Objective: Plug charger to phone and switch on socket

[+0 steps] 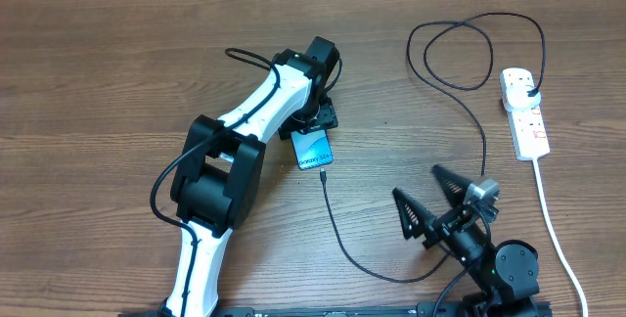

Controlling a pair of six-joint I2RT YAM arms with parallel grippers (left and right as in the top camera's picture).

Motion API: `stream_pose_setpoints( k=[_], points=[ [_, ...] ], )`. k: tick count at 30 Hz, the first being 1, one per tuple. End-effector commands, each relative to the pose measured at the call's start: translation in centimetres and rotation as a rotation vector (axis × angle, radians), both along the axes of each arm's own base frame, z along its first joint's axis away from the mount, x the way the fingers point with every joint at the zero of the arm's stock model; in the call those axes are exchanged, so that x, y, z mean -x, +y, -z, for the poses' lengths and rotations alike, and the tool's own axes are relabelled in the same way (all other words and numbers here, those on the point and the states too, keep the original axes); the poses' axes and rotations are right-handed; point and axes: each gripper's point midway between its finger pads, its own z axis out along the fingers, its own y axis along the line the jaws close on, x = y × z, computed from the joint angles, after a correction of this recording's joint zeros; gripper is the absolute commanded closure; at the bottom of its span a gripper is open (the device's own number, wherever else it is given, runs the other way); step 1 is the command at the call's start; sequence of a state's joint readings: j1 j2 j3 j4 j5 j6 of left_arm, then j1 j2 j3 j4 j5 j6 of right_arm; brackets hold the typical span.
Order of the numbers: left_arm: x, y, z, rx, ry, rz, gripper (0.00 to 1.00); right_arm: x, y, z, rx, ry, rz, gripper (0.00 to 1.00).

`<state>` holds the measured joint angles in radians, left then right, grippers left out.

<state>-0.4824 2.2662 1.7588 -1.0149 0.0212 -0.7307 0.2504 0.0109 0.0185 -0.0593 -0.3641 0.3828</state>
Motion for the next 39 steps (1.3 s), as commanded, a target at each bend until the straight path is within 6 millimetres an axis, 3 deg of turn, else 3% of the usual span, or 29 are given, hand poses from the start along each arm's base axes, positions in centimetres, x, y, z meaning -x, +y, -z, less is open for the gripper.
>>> stream_pose_setpoints(
  k=[1,14,23,28,31,39],
  points=[
    [0.2,-0.1,1.0,0.007,0.041,-0.015,0.33,1.8,2.1,0.1,-0.234,0.195,-0.158,0.00],
    [0.2,-0.5,0.7,0.031,0.052,-0.015,0.32,2.3,2.6,0.0,-0.264,0.226,-0.204,0.00],
    [0.0,-0.2,0.7,0.032,0.049,-0.023,0.33,4.3,4.1,0.3,-0.242,0.255,-0.344,0.00],
    [0.1,-0.5,0.6,0.068,0.066,-0.030,0.34,3.0,3.6,1.4,-0.260,0.321,-0.270,0.00],
    [0.0,-1.0,0.2,0.108,0.076,-0.034,0.34,2.0,3.2,3.1,-0.240,0.397,-0.211,0.00],
    [-1.6,-1.8,-2.2,0.168,0.047,-0.030,0.37,-1.5,2.0,5.1,-0.091,0.515,-0.058,0.00]
  ],
)
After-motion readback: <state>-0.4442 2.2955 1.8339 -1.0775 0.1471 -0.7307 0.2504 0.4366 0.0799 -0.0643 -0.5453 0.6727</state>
